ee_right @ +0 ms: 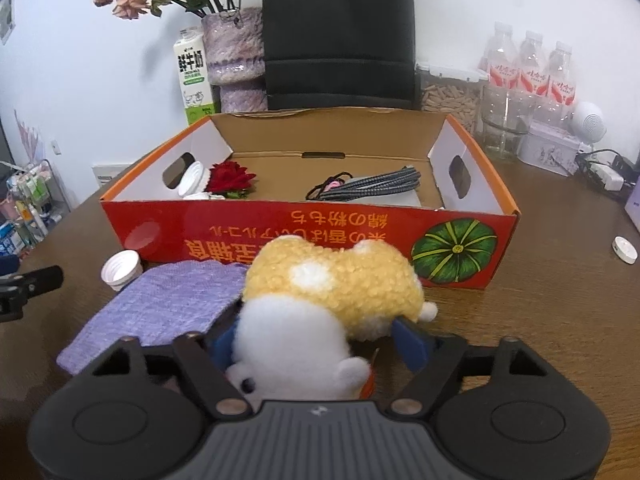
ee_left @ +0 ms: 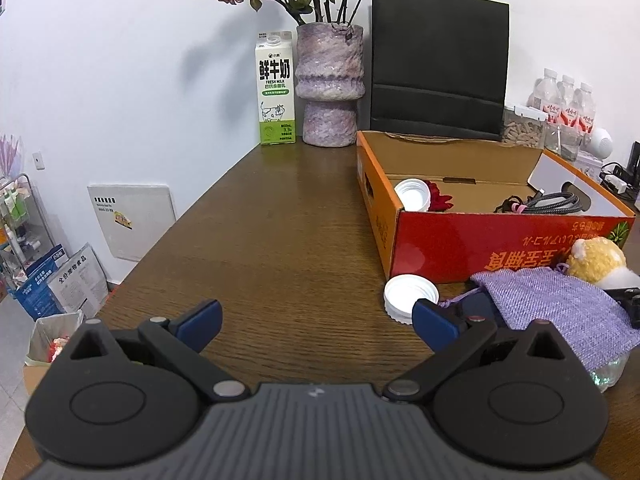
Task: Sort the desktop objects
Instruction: 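Grasp the last white cap with the left tool while the right grasps the plush hamster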
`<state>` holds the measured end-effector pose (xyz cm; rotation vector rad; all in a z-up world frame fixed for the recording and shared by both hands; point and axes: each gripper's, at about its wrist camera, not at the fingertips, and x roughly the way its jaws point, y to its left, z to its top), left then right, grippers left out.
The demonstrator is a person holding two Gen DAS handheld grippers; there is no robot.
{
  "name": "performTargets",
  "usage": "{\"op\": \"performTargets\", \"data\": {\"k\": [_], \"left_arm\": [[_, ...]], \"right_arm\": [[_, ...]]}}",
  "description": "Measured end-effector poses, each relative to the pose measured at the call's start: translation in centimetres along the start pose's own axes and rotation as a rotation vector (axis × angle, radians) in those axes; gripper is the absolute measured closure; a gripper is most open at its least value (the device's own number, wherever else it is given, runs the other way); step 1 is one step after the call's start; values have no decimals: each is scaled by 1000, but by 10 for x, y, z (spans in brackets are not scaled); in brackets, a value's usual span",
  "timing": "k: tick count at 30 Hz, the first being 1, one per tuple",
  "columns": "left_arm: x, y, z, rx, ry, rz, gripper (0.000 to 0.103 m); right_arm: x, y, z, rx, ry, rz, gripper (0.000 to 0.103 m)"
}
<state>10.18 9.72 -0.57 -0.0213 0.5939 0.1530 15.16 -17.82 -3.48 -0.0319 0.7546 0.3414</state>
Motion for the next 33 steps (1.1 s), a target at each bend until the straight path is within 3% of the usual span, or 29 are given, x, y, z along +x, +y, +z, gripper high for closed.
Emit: {"op": "performTargets", "data": {"k": [2,5,13,18,30,33], "left_arm": [[0,-1,-1,0,2,0,0],[-2,-3,-2,1,-1,-2,0],[1,-11,1,11,-1,-6,0],[9,-19,6,22,-1,-3,0],[34,-42,12,61,18,-9,1],[41,-48,12,73,29,-17,6]], "right_arm": [[-3,0,-2,1,-8,17,50],[-8,0,-5,-3,-25,27,54],[-28,-9,-10,25,-99,13,55],[-40,-24,-11,40,-147,-46,55],[-34,-56,-21,78,-196,-165,55],[-31,-58,-24,80,-211,-171,55]]}}
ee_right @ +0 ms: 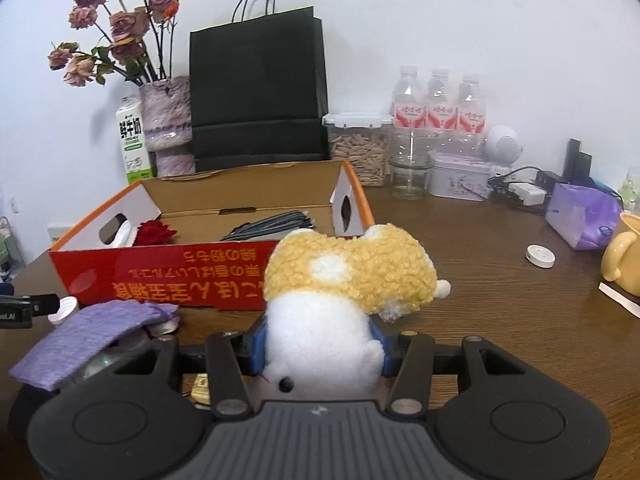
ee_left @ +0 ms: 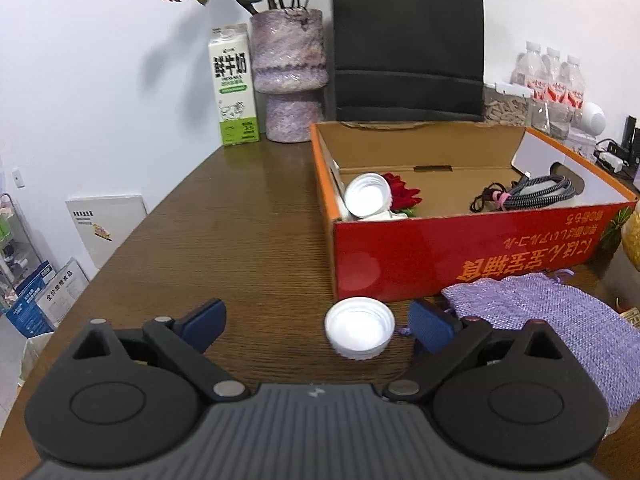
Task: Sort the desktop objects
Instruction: 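Grasp the last white cap with the left tool while the right grasps the plush hamster, then carry the cap and plush hamster into the cardboard box and open both tools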
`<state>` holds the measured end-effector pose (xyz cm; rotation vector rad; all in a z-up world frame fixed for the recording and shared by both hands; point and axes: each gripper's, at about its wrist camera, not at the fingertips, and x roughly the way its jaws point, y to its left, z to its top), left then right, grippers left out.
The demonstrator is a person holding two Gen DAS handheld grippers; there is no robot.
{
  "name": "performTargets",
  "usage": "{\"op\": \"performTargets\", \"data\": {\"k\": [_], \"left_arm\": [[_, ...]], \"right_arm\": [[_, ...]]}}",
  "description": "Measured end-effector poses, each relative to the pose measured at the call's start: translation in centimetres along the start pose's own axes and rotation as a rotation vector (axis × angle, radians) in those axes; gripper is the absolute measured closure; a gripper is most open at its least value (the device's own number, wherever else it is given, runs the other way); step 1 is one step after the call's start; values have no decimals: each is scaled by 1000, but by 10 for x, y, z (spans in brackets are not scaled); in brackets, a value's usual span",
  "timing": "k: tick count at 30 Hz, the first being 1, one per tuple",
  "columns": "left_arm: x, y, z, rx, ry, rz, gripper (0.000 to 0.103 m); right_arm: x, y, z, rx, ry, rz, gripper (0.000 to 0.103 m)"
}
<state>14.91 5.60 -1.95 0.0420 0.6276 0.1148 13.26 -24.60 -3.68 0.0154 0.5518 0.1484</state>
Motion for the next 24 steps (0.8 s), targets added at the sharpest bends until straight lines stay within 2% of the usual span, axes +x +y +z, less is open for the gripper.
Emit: {"op": "performTargets", "data": {"k": [2,6,8,9,11,24], "left_arm": [[4,-4,0,7,11,-3,12],[13,-6,-1,1,44,-22,32],[16,-6,-3,-5,54,-39,46],[17,-5,-4,-9,62,-50,59],[17,-5,-6,-15,60,-60,62],[-4,8,-8,-73,7,-22,62]], "right_arm": [[1,1,-2,-4,-4,2,55],[4,0,-5,0,-5,11,55],[4,-1,-6,2,-8,16,55],[3,-1,-6,3,-10,18,55],[3,-1,-6,2,-12,23,55],[-1,2,-8,-10,-28,10,55]]}}
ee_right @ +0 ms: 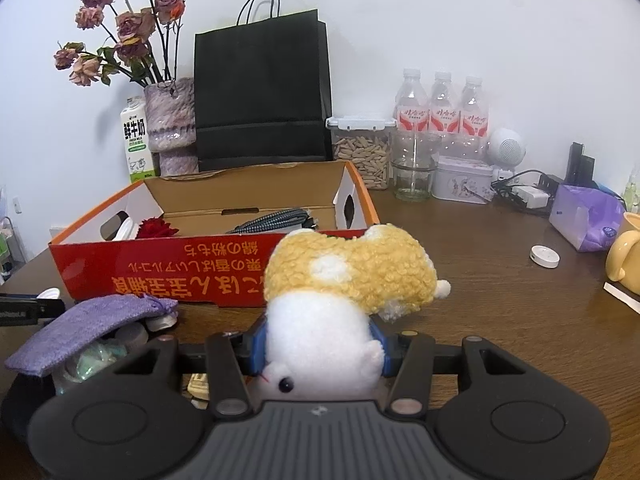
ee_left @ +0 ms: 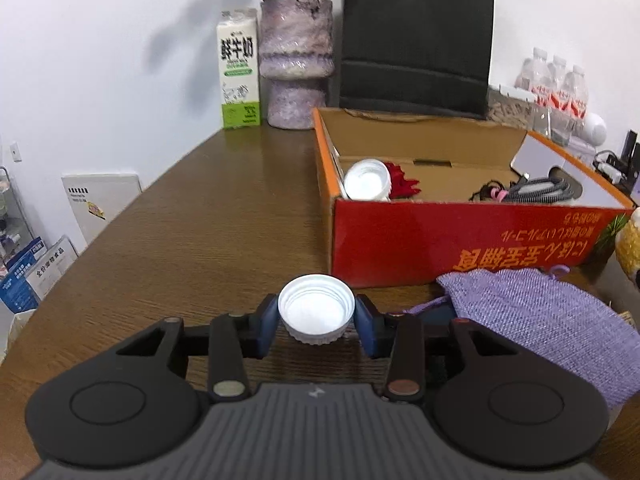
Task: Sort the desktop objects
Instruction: 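Carry the cap and plush hamster into the cardboard box and open both tools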
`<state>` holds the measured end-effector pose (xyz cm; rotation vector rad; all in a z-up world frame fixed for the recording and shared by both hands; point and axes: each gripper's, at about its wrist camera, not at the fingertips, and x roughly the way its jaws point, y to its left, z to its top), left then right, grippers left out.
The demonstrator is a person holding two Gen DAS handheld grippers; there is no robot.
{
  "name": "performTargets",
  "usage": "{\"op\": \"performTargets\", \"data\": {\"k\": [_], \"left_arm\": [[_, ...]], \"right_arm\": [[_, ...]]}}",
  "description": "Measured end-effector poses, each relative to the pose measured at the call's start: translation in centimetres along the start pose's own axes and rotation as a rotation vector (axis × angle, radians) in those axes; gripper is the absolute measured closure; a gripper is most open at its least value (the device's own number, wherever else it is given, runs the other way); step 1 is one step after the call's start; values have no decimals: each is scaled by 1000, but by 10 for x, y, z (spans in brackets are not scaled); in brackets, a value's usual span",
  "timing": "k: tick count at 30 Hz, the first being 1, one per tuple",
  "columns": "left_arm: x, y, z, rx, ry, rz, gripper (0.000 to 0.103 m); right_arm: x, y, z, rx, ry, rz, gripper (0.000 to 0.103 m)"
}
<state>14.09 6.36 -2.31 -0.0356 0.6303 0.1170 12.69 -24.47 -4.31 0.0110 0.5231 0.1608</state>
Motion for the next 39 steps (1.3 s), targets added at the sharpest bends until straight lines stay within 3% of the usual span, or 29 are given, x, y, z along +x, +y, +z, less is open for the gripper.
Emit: {"op": "performTargets", "data": {"k": [5,13,19,28,34,39], "left_arm": [[-25,8,14,-26,-93,9,62],[-55,-4,62,-25,-258,-19,62],[-49,-22,95,-50,-296,-87,62],[-3,-42,126,-125,-294,-98,62],[35,-54,136,-81,-253,-69,62],[67,-65,139,-33,-194,-53,61]], "right_arm": [[-13,1,8,14,-51,18,55],[-21,13,46,-36,-136,48,55],[-6,27,85,-57,-193,66,55],[53,48,121,-29,-198,79,55],[95,60,131,-36,-156,75,55],[130,64,136,-16,-85,121,55]]}}
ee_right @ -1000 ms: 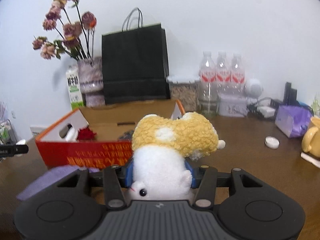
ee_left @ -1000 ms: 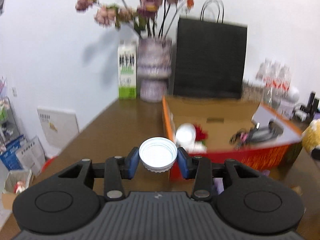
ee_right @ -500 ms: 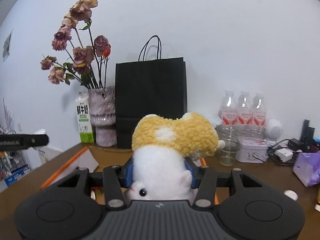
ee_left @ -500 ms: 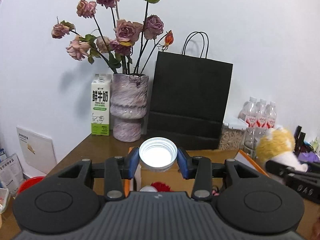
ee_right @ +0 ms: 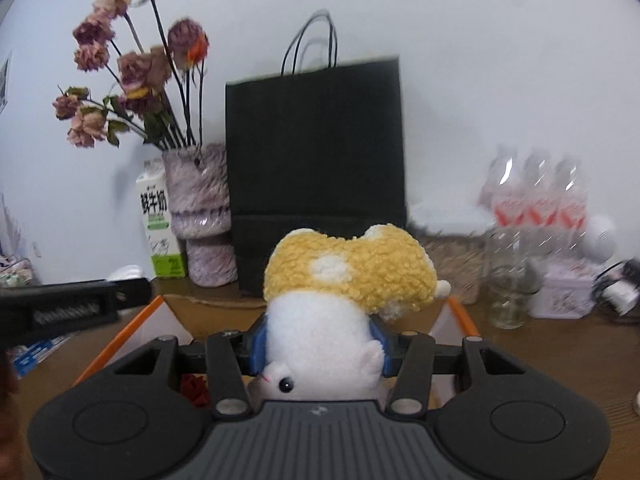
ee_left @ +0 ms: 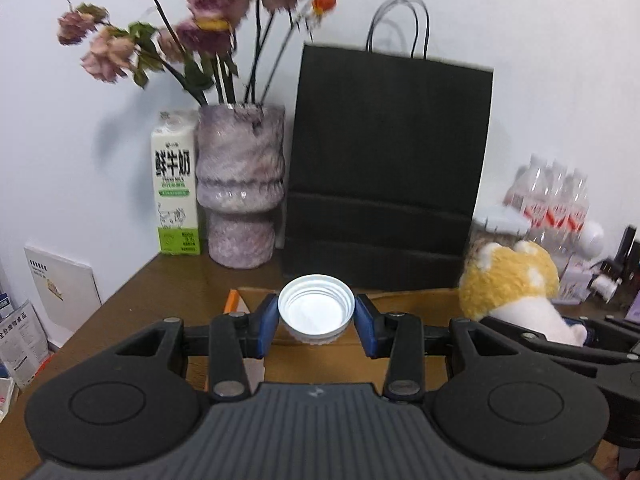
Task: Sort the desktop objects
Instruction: 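Carry the cap and plush hamster into the cardboard box and open both tools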
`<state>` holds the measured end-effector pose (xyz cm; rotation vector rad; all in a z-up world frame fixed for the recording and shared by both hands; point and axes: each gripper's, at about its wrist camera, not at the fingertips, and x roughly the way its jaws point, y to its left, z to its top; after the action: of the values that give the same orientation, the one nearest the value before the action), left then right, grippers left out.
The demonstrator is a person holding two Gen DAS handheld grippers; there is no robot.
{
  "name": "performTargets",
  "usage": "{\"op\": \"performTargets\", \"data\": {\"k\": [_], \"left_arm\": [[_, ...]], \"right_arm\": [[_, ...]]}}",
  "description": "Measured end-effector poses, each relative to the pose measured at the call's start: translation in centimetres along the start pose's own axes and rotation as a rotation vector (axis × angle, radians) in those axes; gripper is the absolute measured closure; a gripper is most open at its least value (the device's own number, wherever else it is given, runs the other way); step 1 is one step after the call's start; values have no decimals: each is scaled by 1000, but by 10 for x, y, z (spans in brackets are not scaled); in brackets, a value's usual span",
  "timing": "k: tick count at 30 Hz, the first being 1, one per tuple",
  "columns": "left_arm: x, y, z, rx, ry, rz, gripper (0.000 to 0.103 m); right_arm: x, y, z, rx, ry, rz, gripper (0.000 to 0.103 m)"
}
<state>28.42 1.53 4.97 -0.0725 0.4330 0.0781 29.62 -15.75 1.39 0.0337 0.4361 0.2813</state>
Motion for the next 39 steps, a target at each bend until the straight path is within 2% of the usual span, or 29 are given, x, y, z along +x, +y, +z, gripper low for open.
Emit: {"op": "performTargets", "data": {"k": [7,12,14,16,17,18,19,20,24,39], "left_arm": [[19,-4,-10,38,59,19,61],[22,-6,-13,58,80,24,61],[21,-6,-12,65,80,29,50],[19,-7,-12,74,72,56,26],[19,-7,-11,78,66,79,21],[18,-6,-11,76,64,99,12],[17,-4,-10,68,65,112,3],[17,-2,-10,61,68,121,0],[16,2,-7,39,83,102,0],[-3,4,-3,47,53,103,0]], "right_arm": [[26,6,-10,-44,74,2,55],[30,4,-14,-44,93,-5,54],[30,3,-14,-47,104,-3,50],[29,3,-14,-58,110,-22,39],[27,3,-14,-63,102,-48,31],[26,3,-13,-73,96,-76,23],[25,2,-12,-80,91,-92,19],[23,1,-11,-80,91,-99,15],[18,-8,-9,-51,112,-64,2],[-5,-6,-2,-58,72,-40,1]]}}
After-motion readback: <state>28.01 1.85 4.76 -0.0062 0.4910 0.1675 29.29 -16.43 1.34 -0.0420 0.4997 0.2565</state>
